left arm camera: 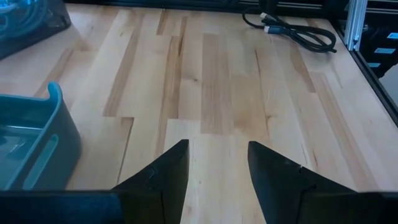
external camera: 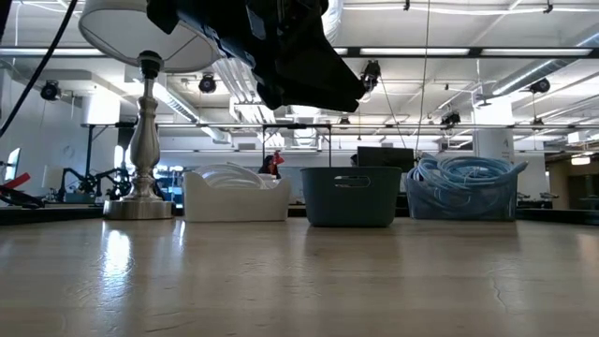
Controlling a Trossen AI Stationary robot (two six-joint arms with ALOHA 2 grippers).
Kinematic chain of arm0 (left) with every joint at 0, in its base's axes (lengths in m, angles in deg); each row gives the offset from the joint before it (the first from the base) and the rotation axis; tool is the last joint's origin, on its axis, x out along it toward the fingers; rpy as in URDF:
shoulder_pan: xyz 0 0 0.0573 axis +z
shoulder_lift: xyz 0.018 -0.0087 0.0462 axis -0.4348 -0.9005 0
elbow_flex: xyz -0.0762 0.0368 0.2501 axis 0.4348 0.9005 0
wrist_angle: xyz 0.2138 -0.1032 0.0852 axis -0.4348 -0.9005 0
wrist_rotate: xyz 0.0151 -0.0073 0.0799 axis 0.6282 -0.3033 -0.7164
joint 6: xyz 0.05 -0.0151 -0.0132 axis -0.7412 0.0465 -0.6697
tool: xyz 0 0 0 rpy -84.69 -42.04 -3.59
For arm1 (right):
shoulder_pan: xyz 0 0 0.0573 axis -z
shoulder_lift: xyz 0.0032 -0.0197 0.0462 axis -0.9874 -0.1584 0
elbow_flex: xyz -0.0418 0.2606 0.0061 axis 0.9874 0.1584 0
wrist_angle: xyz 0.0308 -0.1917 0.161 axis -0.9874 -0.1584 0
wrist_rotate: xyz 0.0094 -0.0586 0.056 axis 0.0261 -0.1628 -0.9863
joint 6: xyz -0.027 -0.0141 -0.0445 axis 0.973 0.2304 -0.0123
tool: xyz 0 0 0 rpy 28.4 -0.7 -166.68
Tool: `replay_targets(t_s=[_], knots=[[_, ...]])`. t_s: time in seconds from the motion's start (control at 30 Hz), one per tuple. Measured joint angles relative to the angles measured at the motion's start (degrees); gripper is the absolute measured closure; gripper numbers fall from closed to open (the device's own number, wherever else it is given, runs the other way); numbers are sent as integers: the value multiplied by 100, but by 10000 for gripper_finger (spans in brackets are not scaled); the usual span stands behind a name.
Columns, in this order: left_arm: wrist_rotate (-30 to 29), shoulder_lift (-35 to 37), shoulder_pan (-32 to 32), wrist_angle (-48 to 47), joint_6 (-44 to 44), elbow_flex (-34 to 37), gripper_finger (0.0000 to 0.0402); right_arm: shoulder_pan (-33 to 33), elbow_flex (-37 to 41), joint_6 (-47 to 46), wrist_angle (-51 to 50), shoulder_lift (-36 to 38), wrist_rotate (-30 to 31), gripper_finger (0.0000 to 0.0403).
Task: Sort HDMI cables
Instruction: Put the right black HDMI cable into the blue bin
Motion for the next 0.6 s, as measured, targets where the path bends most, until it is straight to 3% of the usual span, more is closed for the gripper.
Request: replay_targets(t_s=[0.33,0.5,0.6], knots=[[0,0,0,1,126,2,234,-451,0,-865,-15,-2,-57,298],[0,0,0,1,133,2,234,-448,11,-892,-30,-4,624,302],[0,0,0,1,133,2,234,-446,100,-899,-24,-4,714,306]])
